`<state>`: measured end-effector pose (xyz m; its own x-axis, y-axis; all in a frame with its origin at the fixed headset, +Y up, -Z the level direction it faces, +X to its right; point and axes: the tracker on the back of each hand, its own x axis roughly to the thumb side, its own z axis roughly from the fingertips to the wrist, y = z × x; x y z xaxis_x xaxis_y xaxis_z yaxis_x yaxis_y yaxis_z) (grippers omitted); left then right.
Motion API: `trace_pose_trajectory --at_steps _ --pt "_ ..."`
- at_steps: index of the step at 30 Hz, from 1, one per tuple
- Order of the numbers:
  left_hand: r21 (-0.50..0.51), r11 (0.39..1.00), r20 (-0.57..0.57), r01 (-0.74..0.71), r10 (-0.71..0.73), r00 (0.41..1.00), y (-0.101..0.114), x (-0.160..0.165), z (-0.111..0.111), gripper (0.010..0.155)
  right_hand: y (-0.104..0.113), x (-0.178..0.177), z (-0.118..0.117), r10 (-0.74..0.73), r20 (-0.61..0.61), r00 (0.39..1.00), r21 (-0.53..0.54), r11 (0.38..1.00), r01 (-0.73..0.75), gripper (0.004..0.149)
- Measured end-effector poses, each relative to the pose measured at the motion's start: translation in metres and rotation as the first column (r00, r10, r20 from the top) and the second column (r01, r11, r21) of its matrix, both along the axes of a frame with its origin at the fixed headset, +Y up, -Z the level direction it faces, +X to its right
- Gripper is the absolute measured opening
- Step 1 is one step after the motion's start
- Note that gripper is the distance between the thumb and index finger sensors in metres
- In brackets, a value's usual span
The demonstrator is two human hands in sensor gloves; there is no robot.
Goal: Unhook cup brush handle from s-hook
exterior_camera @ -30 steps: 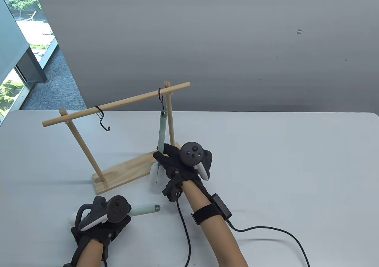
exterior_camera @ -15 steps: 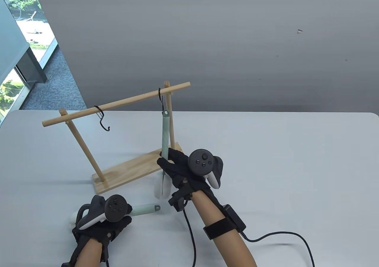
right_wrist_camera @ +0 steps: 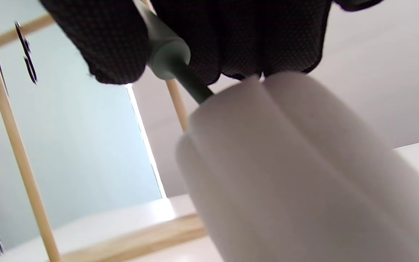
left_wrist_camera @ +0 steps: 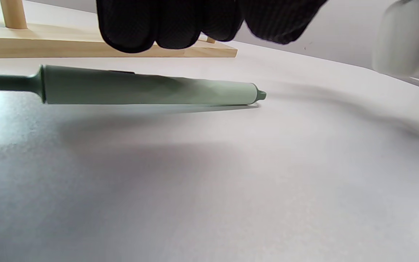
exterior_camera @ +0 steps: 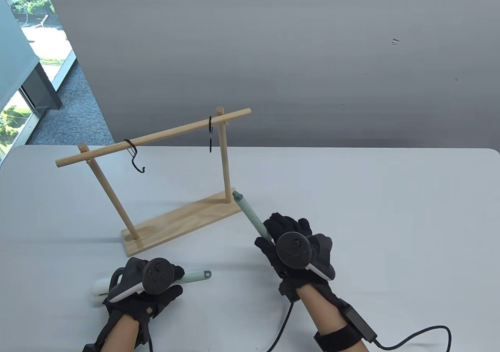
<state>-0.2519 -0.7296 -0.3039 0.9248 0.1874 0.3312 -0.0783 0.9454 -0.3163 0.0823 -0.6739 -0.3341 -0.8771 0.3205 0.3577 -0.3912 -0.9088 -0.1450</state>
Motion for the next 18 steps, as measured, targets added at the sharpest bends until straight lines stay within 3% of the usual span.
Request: trace_pose_trajectory --at_steps 4,11,18 --pt "0.005 1.000 -0.005 -0.006 0.006 1.000 0.000 -0.001 -0.001 0.055 -0.014 0.016 0.009 0.130 0.080 0.988 -0.033 0.991 -0.127 0.053" --pt "0.037 0.999 -0.004 -0.025 0.026 1.000 0.004 -0.001 0.000 0.057 -0.041 0.030 0.004 0.298 0.188 0.936 -0.211 0.943 -0.257 0.053" --pt "0.039 0.999 -0.003 -0.027 0.027 1.000 0.003 -0.001 -0.001 0.057 -0.055 0.037 -0.001 0.305 0.211 0.929 -0.281 0.929 -0.241 0.053"
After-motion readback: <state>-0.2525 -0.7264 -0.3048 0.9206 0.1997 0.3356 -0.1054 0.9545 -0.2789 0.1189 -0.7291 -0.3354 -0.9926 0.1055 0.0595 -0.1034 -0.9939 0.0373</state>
